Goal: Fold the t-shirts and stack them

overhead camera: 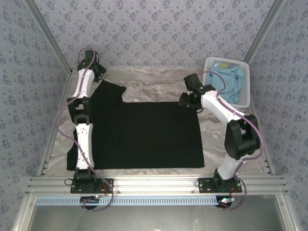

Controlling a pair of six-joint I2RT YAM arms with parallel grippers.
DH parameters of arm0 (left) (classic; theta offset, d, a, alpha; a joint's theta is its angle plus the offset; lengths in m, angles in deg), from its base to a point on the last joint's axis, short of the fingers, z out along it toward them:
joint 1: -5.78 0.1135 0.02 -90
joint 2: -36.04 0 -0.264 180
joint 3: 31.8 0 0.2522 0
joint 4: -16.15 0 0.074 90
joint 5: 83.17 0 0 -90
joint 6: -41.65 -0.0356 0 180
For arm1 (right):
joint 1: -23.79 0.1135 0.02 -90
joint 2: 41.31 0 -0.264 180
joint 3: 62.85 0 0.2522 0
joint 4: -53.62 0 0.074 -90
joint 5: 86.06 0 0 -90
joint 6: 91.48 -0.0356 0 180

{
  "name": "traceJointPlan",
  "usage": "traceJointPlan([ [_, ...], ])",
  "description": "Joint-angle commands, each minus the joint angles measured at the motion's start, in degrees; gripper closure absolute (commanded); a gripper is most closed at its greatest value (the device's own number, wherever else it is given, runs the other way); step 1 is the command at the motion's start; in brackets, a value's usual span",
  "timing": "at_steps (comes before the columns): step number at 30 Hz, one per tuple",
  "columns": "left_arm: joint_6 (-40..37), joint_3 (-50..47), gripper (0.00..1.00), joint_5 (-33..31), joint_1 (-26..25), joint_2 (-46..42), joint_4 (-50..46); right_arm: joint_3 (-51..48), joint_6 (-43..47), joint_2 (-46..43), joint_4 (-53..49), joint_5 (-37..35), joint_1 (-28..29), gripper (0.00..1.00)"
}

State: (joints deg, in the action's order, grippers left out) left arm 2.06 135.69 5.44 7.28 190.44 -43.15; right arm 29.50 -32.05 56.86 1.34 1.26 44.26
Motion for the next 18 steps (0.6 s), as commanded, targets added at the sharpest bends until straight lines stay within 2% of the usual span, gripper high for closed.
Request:
traceJointPlan([
  [1, -0.8, 4.6, 0.48, -2.5, 0.3, 3.8, -2.7, 0.5, 0.9, -1.9, -0.3, 1.5, -0.6, 0.48],
  [9, -3.9, 4.6, 0.45, -3.3, -1.1, 7.1, -4.0, -1.5, -0.5, -3.8, 0.2, 2.7, -1.4, 0.47],
  [15, -5.5, 4.6, 0.47, -4.4, -2.2, 8.1, -12.7, -2.7, -1.1, -3.3, 1.4, 4.0, -1.9, 0.48],
  [18, -5.2, 4.9, 0.48, -2.5, -2.3, 9.0, -18.2, -2.8, -1.2, -3.0, 1.8, 4.3, -2.2, 0.48],
])
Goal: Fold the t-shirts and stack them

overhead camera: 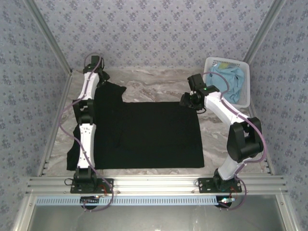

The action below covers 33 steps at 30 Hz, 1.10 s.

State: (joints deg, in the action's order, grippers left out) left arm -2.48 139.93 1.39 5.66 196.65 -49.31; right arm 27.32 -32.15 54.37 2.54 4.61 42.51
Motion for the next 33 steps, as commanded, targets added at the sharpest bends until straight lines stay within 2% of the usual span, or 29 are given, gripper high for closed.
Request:
traceJointPlan([
  [1, -0.6, 0.7, 0.48, 1.9, -0.7, 3.2, -14.1, -0.6, -1.1, -0.3, 0.7, 1.1, -0.5, 0.48],
  [6, -1.4, 0.6, 0.55, 1.3, -0.7, 3.8, -23.9, -0.2, -1.0, 0.6, 1.2, 2.0, -0.9, 0.48],
  [8, -2.5, 0.6, 0.64, 0.8, -0.6, 3.6, -24.5, -0.1, -0.9, 0.9, 1.4, 2.4, -1.0, 0.48],
  [11, -3.7, 0.6, 0.84, 0.9, -0.4, 2.6, -22.3, 0.1, -0.5, 1.4, 1.7, 2.7, -1.2, 0.49],
  [15, -4.4, 0.6, 1.00, 0.2, -0.5, 0.4, -19.5, 1.7, 0.4, 3.1, 0.2, -0.2, -2.2, 0.49],
  [20, -5.9, 0.6, 1.00, -2.2, -1.3, -4.4, -17.8, 6.8, -0.7, 10.0, -3.0, -11.1, -1.2, 0.49],
  [24, -6.5, 0.6, 1.00, -2.5, -1.4, -8.0, -17.1, 12.2, -2.4, 16.9, -5.6, -16.9, -0.5, 0.49],
  [29, -6.9, 0.4, 1.00, -0.1, -1.4, -10.2, -17.0, 19.8, -2.2, 25.0, -6.6, -20.8, -0.8, 0.48],
  [33, -6.7, 0.3, 1.00, 2.3, -1.4, -11.5, -17.4, 26.2, -0.8, 30.7, -7.2, -21.1, -2.0, 0.48],
])
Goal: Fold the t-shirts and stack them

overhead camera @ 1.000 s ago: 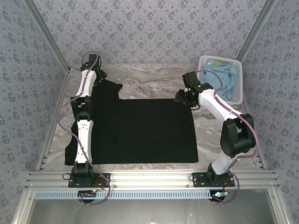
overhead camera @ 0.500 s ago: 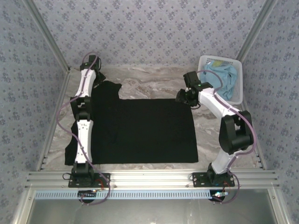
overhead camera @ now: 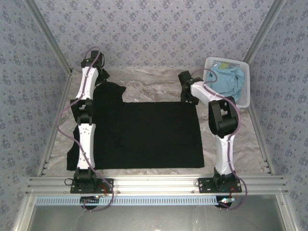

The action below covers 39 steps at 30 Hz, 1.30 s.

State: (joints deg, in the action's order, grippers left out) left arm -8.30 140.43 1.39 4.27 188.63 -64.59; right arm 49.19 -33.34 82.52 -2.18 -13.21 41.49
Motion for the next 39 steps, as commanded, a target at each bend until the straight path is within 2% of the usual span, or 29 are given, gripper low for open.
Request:
traceJointPlan([
  [1, -0.9, -0.3, 1.00, 2.5, 0.0, -3.8, -2.2, 5.6, 0.4, 3.7, -3.2, -3.7, -1.3, 0.48],
  [5, -1.6, -1.3, 1.00, 2.9, 0.0, -5.4, -2.6, 7.9, -0.8, 4.6, -5.5, -5.1, -3.5, 0.52],
  [12, -3.1, -3.4, 1.00, 3.1, 0.0, -7.0, -2.6, 2.0, -1.9, -0.8, -5.1, -5.8, -8.4, 0.53],
  [15, -2.9, -3.5, 1.00, 3.1, 0.1, -7.0, -2.4, 0.4, 1.6, -2.1, -1.9, -3.6, -7.0, 0.50],
  [18, -2.7, -3.5, 1.00, 3.0, 0.2, -6.5, -2.3, 0.7, 1.1, -2.0, -2.2, -1.0, -5.0, 0.48],
  [25, -3.9, -4.0, 1.00, 2.8, 0.3, -6.1, -2.3, 2.6, -0.4, 0.9, -1.3, 5.5, -4.9, 0.48],
  [34, -5.0, -4.0, 1.00, 4.5, 0.7, -6.7, -1.6, 1.6, -1.9, 3.7, -0.7, 8.4, -6.0, 0.62],
  [39, -5.4, -4.0, 1.00, 5.5, 1.1, -6.8, -1.5, 3.2, -1.5, 5.6, -0.5, 9.7, -6.6, 0.66],
])
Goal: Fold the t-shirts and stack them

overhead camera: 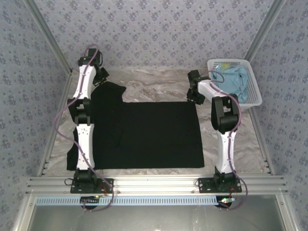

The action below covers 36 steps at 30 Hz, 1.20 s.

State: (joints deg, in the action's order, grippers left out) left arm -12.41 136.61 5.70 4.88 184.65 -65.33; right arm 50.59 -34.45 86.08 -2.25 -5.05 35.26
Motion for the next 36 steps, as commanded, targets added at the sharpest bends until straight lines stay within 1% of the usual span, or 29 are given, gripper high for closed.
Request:
traceJointPlan([
  [1, -1.3, -0.2, 1.00, 1.2, 0.6, -2.8, -0.8, 2.2, -0.4, 2.5, -0.7, 1.4, -0.2, 0.67],
  [4, -1.5, -0.2, 1.00, 1.5, 0.6, -2.8, -0.8, 2.3, -0.5, 3.1, -0.8, 1.5, -0.4, 0.70],
  [5, -1.4, -0.2, 1.00, 1.7, 0.6, -2.8, -0.8, 2.2, -0.6, 3.3, -0.8, 1.5, -0.4, 0.73],
  [6, -1.4, -0.2, 1.00, 1.8, 0.6, -2.8, -0.7, 2.2, -0.7, 3.3, -0.9, 1.2, -0.4, 0.77],
  [10, -1.2, -0.2, 1.00, 3.7, 0.6, -3.1, -0.2, 2.2, -0.4, 2.4, -2.4, -2.1, -0.9, 0.99],
  [14, -0.8, -0.2, 1.00, 9.3, -0.4, -3.2, 2.3, 1.5, 0.0, -0.2, -3.8, -6.8, -2.7, 1.00],
  [16, -0.5, -0.2, 1.00, 11.8, -1.2, -3.1, 3.6, 1.0, 0.7, -1.4, -3.2, -6.9, -3.8, 1.00],
  [18, -0.1, -0.1, 1.00, 12.2, -1.6, -3.2, 4.0, 1.3, 1.9, -1.9, -2.8, -6.4, -4.4, 1.00],
  [24, -1.5, -0.1, 1.00, 9.0, -1.1, -4.0, 1.8, 4.4, 5.2, -0.7, -2.5, -1.2, -3.6, 1.00],
  [28, -4.3, -1.3, 1.00, 8.8, -1.1, -6.8, 0.1, 2.8, 6.1, -2.7, -3.0, -0.9, -2.9, 1.00],
  [30, -4.5, -4.7, 1.00, 8.5, -1.2, -9.8, 0.1, 1.0, 6.8, -4.6, -2.6, -0.9, -2.5, 1.00],
  [33, -5.0, -9.6, 1.00, 4.9, -1.8, -15.3, -1.7, -2.8, 7.6, -8.3, -2.4, -1.2, -1.6, 1.00],
  [36, -5.1, -17.6, 1.00, 1.8, -1.7, -21.8, -3.0, -6.7, 7.6, -12.0, -2.3, -2.0, -1.1, 1.00],
])
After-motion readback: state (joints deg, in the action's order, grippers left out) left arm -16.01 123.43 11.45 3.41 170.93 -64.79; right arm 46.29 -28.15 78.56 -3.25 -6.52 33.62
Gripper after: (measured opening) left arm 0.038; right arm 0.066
